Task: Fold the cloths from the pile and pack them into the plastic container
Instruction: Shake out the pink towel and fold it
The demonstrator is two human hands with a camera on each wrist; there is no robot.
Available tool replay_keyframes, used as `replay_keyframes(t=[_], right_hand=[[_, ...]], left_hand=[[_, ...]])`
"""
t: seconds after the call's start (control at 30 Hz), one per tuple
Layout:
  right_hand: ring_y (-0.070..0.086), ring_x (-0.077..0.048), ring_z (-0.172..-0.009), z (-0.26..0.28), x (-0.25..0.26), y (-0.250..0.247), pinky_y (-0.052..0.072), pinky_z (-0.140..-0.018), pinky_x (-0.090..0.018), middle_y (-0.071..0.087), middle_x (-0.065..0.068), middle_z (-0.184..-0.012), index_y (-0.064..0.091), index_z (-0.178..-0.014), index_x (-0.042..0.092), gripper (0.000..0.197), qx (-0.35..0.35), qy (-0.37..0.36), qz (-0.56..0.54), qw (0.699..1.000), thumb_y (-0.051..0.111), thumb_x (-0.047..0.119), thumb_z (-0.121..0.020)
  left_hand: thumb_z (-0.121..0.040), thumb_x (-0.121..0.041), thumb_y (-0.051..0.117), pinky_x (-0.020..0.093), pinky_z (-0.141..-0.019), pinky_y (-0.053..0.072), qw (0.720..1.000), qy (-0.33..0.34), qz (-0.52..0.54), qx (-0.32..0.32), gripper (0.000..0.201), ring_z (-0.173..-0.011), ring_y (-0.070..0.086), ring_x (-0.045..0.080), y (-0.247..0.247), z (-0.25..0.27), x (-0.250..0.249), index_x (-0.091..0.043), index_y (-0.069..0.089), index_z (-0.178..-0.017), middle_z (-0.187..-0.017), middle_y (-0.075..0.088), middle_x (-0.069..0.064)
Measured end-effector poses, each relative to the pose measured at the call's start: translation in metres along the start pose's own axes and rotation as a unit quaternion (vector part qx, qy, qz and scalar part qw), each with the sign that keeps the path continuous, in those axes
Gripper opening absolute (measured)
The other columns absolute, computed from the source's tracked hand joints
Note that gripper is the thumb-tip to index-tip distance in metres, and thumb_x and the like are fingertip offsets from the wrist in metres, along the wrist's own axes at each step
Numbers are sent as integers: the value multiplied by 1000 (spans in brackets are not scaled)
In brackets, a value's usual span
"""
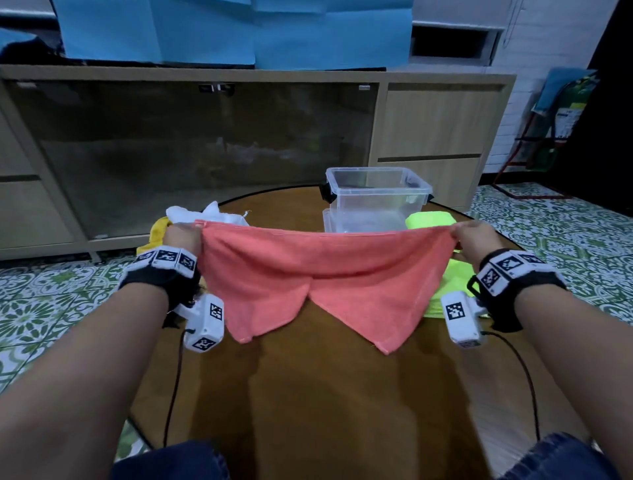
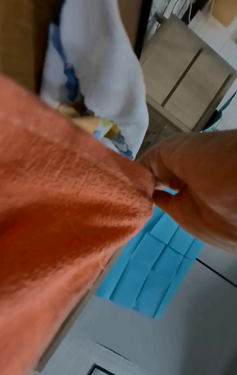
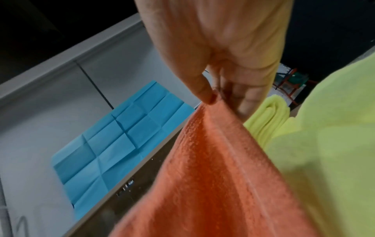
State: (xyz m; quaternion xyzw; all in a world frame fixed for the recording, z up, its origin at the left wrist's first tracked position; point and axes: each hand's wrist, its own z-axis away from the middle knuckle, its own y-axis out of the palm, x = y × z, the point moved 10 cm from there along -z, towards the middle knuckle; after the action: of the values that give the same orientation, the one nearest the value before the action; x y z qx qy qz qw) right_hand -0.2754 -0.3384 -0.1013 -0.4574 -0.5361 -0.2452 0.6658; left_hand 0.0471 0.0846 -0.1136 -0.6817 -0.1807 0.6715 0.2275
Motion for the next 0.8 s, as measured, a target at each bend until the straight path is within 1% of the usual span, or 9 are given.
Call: replay_keyframes(t=[0.17,0.23,0.3,0.37,0.47,0.53,0.67,0.73,0.8], right_hand=[[54,-6,-45,3,25,13,43,-39,-13,61,5,-53,60,-75,16,22,30,-5,-142,989,52,1,-90],[62,-11,-66,-2,25,-9,50,-53,-18,68,1,-76,66,-89,17,13,-41,-8,-148,988,58,7,-88],[62,-23,-95,-5,15,-31,54,-85,-34,66,-7,-106,65,-108,14,22,-113,-1,-102,988,62,14,-87],[60,-25,-103,-4,7,-38,48,-97,-41,64,-9,-112,65,-103,12,18,-136,3,-61,989,62,18,-86],[61,-27,-92,-2,5,-35,50,-93,-41,65,-11,-99,61,-71,16,12,-134,9,-4,991,66,17,-82],[62,-32,-94,-2,4,-30,51,-92,-44,66,-18,-100,65,-76,5,14,-118,22,25,992,68,19,-79],[58,-31,-85,-2,1,-10,52,-81,-36,60,-18,-89,59,-79,2,15,-62,57,40,996,60,17,-82],[52,-23,-63,6,16,14,45,-54,-26,54,-8,-71,54,-72,9,11,-10,38,8,999,57,10,-83],[43,-15,-54,19,38,47,36,-43,-22,46,-4,-63,49,-68,12,21,64,6,-25,998,52,2,-87]], left_hand=[[-97,-17,44,34,-89,42,994,52,92,-13,31,-114,55,37,2,14,-32,0,61,-118,-119,60,25],[-97,-16,43,38,-88,46,987,49,149,-41,30,-105,58,40,-11,11,-29,1,63,-108,-108,63,27],[-97,-16,40,38,-87,42,979,45,178,-83,34,-105,56,42,-20,11,-20,7,61,-110,-111,60,31],[-97,-17,40,32,-84,38,976,25,187,-106,36,-110,54,37,-21,14,-14,8,60,-113,-118,59,28],[-94,-29,44,31,-82,40,988,31,118,-89,35,-104,58,32,-14,20,-22,-2,64,-104,-106,65,19],[-92,-37,48,32,-80,39,994,12,77,-75,27,-98,59,30,-5,23,-18,-14,54,-79,-81,58,6],[-76,-52,59,32,-68,41,989,-24,85,-120,40,-73,60,25,-2,32,-20,-18,47,-95,-67,54,0],[-83,-30,61,30,-68,44,996,24,79,18,21,-75,58,21,35,37,-43,-13,59,-95,-81,62,8],[-88,-14,58,23,-60,41,983,84,72,148,22,-65,51,16,71,59,-70,-1,67,-104,-101,67,18]])
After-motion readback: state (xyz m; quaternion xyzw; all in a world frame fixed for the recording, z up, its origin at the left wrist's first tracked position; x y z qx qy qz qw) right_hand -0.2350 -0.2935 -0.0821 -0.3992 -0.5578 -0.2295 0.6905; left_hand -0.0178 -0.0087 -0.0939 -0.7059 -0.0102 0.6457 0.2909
